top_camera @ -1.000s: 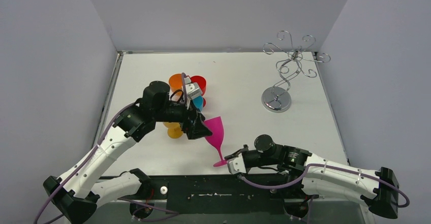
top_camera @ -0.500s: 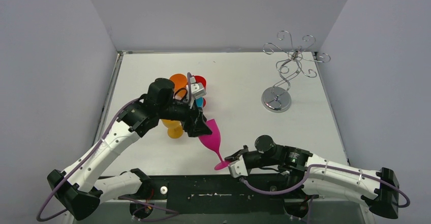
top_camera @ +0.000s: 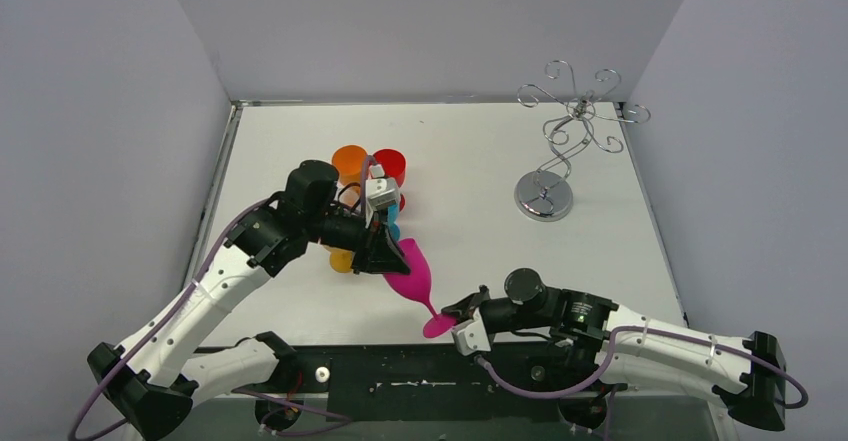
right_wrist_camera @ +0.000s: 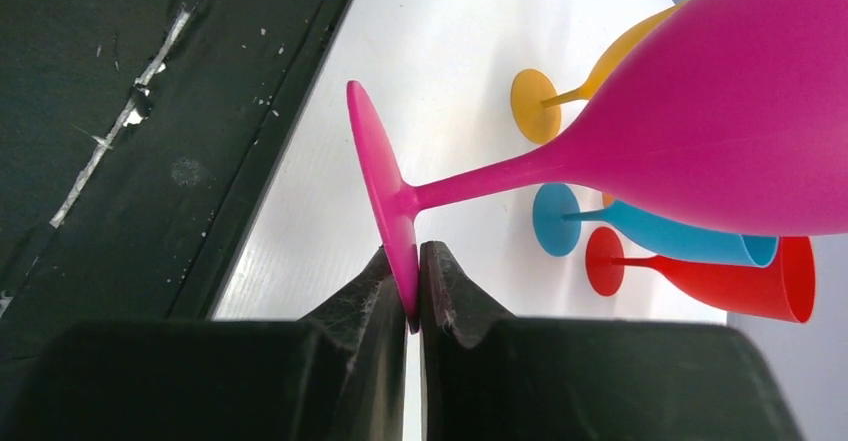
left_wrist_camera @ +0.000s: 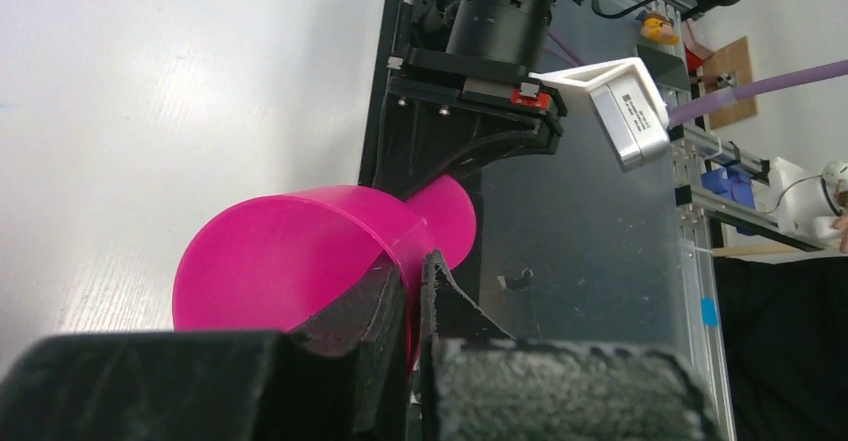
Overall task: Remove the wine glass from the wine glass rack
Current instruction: Place the wine glass at the center of the board.
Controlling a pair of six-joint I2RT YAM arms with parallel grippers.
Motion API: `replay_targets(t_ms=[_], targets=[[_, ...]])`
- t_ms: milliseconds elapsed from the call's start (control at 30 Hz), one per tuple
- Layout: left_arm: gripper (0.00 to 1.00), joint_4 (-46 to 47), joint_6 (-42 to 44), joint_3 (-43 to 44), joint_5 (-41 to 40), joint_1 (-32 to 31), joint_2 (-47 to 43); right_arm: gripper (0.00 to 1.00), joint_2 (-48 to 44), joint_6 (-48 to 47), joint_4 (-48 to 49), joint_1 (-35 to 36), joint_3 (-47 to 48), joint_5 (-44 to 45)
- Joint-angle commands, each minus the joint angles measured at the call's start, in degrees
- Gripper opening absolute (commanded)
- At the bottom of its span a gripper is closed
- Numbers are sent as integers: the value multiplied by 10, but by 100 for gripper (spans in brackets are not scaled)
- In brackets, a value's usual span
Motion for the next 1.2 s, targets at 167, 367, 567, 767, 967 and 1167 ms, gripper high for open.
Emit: replay_targets(t_ms=[167, 367, 567, 767, 967, 1167], targets=[[0, -15, 14, 2, 4, -3, -33, 29, -24, 28, 75, -1, -6, 33], [0, -24, -1, 0, -129, -3, -29, 56, -51, 66, 103, -1, -20, 37], [0, 29, -66, -56, -281, -10, -14, 62, -94, 140, 175, -1, -57, 115], [0, 70, -116, -88, -466, -79, 4, 66, -123, 219, 285, -1, -95, 212], [0, 109, -135, -118, -565, -94, -5, 74, -135, 307, 367, 0, -113, 415], [0, 137, -124, -123, -577, -95, 10, 84, -133, 426, 361, 0, -99, 555]])
